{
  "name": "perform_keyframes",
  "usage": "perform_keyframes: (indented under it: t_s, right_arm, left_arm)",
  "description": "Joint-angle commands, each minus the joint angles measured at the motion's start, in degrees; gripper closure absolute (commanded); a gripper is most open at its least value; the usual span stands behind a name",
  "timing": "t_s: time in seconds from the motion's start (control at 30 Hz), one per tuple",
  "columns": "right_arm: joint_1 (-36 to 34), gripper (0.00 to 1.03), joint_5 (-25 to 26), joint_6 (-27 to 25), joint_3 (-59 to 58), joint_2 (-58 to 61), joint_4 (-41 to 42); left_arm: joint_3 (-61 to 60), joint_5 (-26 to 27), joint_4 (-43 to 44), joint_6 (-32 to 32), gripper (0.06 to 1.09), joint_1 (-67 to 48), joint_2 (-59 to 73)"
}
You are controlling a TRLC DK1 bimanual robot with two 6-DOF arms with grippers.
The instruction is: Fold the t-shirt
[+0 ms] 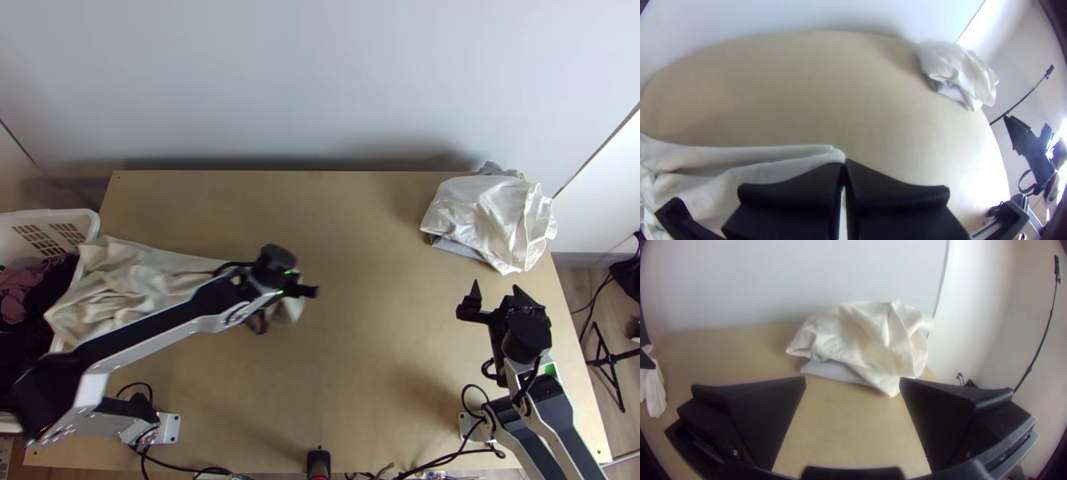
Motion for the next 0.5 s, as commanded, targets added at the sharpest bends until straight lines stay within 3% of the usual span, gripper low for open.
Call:
perform_keyframes:
  t_s: [0.0, 0.47]
  right_arm:
    - [-0.85, 0.05, -0.03, 0.5, -1.57, -2.51, -1.04]
    - [-2.26, 0.05, 0.06, 0.41, -1.66, -6.11, -1.83]
  left_arm:
    - [11.66, -2.02, 6.09, 0.74, 1.04, -3.09, 11.31]
    - [28.18, -4.04, 13.21, -2.77, 1.04, -10.21, 28.28]
